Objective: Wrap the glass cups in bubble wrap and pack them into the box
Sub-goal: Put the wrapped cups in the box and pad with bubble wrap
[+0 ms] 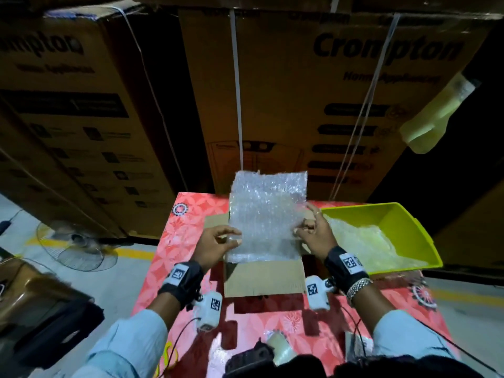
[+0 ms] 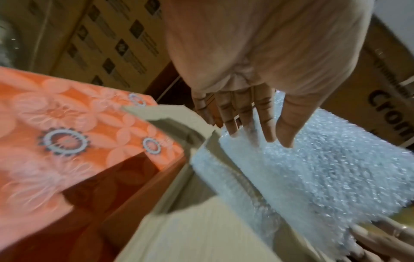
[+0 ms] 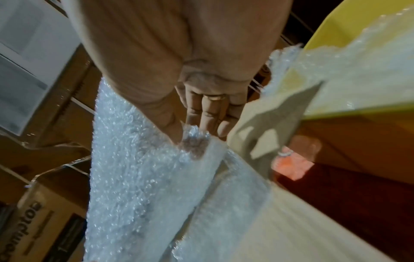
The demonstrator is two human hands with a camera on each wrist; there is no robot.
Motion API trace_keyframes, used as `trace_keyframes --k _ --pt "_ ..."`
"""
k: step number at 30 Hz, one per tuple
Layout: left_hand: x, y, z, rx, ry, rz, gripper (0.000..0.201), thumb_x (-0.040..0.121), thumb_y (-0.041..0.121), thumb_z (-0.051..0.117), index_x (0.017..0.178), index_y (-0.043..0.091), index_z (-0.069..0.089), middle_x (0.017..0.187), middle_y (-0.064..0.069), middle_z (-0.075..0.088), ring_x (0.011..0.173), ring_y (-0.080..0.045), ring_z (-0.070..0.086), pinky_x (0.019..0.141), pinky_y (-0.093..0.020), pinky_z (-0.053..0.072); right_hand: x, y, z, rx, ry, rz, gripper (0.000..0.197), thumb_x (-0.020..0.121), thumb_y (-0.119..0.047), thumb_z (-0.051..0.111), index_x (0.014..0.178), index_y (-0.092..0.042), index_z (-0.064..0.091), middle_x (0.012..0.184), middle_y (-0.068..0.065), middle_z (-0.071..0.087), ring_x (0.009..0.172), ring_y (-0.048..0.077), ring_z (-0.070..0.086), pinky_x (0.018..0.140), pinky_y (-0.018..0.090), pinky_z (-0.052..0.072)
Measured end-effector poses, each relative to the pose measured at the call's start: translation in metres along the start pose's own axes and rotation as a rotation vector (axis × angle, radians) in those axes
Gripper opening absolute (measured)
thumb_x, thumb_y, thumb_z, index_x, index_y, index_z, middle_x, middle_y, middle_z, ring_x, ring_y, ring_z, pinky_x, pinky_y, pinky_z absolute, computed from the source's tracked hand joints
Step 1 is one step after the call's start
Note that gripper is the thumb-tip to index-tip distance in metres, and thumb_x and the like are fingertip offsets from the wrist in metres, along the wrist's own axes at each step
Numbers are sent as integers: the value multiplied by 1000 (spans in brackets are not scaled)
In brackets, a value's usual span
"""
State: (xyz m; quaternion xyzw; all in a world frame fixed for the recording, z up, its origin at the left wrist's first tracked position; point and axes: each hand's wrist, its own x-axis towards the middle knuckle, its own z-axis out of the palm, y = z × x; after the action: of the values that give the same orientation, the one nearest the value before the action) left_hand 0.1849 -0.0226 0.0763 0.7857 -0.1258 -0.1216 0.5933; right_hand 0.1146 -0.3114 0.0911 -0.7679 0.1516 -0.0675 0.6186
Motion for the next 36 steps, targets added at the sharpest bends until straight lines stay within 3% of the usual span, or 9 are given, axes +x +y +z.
trace_keyframes --k 3,6,10,12,17,22,29,32,36 --pt "-8 -12 10 -73 22 -26 31 84 0 82 111 11 72 99 8 75 91 -11 70 84 -27 56 -2 23 5 -73 -11 24 74 89 5 71 149 -23 39 82 4 64 78 12 67 90 35 57" --pt "-4 -9 16 -6 37 -11 38 86 4 81 118 21 67 70 20 59 63 -5 50 63 -18 46 1 33 9 -133 31 22 65 88 5 70 140 -24 45 81 -1 56 74 16 56 73 30 54" --pt "0 -10 23 260 75 -26 41 85 7 81 111 35 65 88 0 62 69 -13 54 63 -33 55 2 33 12 -261 85 23 46 87 4 66 114 -25 43 75 3 56 66 19 56 59 36 50" --pt "-4 -11 27 462 27 -31 42 86 12 80 115 35 61 87 1 64 73 -17 61 62 -32 54 0 33 13 -360 58 28 44 87 4 65 107 -25 39 75 5 55 64 20 55 57 37 48" --pt "-7 -19 34 841 -34 -27 42 90 34 75 129 25 62 115 -4 63 108 -25 60 89 -34 50 -8 37 22 -751 8 -79 17 93 -2 55 89 -18 52 94 5 56 84 30 59 71 38 47" --pt "4 -26 34 983 -65 95 48 91 35 75 137 27 62 126 -3 49 118 -22 44 98 -35 45 -19 48 29 -965 1 -127 15 97 -7 54 96 -7 69 110 9 53 100 29 56 88 38 49" --pt "14 -11 33 1026 -7 321 48 90 23 75 136 18 61 155 -12 44 144 -32 40 117 -50 35 -33 39 35 -1165 67 -208 28 96 -32 60 116 -17 72 121 7 53 114 28 47 97 46 38" --pt "30 -4 41 1069 -106 351 72 93 46 68 154 17 44 166 -11 30 153 -32 27 123 -56 24 -20 25 37 -1081 71 -285 46 98 -25 57 143 -18 56 152 11 43 141 30 36 112 50 25" --pt "45 -13 49 1337 -360 201 105 91 70 55 165 19 0 173 -4 -11 159 -27 -11 126 -59 -3 9 12 41 -1210 -193 -219 60 107 -35 36 163 -27 15 171 -3 2 157 22 0 122 53 -4"
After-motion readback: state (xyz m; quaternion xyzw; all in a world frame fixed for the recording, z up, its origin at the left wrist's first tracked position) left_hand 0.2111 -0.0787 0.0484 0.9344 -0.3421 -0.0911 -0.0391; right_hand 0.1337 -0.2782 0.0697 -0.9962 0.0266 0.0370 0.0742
